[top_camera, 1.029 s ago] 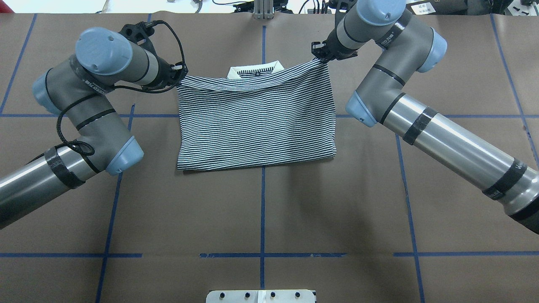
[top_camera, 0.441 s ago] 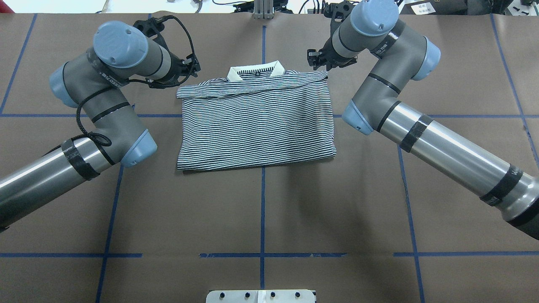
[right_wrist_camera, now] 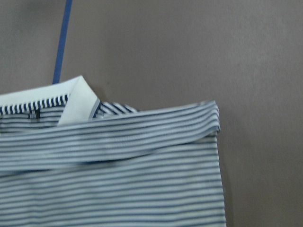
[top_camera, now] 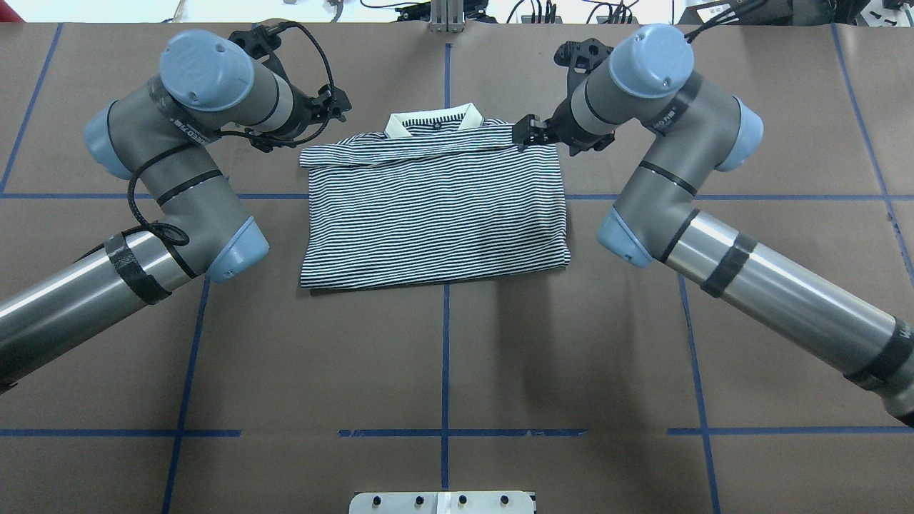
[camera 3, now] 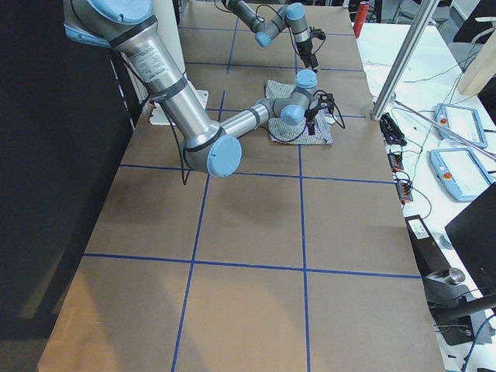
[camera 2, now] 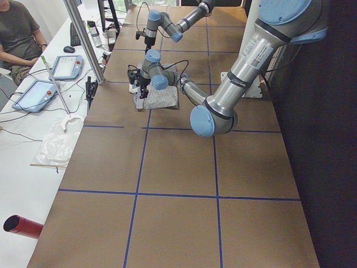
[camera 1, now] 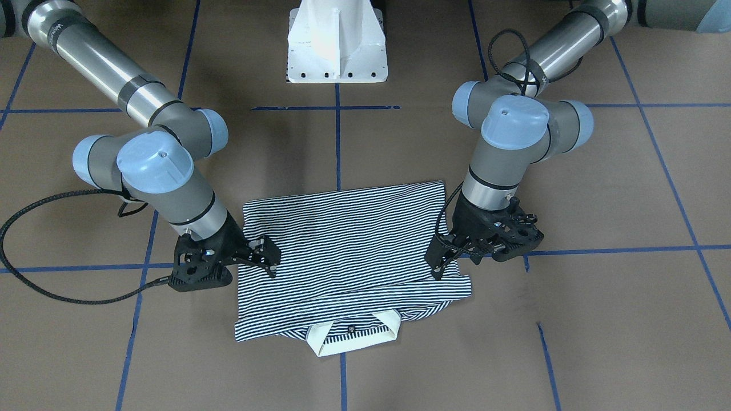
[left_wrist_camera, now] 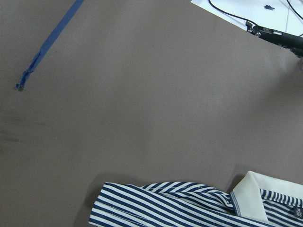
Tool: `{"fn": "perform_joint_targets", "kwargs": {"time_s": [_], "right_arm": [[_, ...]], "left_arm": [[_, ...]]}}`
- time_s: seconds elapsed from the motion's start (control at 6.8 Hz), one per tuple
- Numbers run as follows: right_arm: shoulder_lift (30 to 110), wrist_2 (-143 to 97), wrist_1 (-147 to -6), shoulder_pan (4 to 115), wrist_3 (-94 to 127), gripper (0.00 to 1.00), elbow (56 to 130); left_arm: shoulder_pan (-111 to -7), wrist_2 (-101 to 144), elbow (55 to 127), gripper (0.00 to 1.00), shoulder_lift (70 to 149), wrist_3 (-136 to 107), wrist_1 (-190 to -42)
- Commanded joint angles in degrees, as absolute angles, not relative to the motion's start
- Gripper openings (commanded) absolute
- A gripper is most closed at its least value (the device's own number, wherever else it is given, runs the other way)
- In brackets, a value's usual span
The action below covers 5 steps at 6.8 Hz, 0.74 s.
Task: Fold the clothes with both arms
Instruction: 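Release the hem near the collar with both grippers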
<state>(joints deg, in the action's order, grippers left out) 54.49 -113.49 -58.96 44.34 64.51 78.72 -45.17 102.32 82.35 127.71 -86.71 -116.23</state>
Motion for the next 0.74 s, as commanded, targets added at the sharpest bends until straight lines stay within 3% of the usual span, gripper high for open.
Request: {"fn": "perform_joint_targets", "kwargs": {"time_s": [0.0,0.29,0.59], "right_arm": [[67.27,-113.21,-59.67,38.79,71.86,1.00,93.54],[70.31,-111.54,-59.85,34.48,72.16,0.99,94.66],[69.70,-111.36,-59.94,34.19,72.07,0.93,93.69]], "left_arm": [[-44.04,102.39,86.55,1.00,127.44,-89.20,-113.49],[-43.33,102.22,88.76,1.00,127.44,-92.27,-111.63],[-43.24,102.22,88.77,1.00,127.44,-92.37,-111.71]]}}
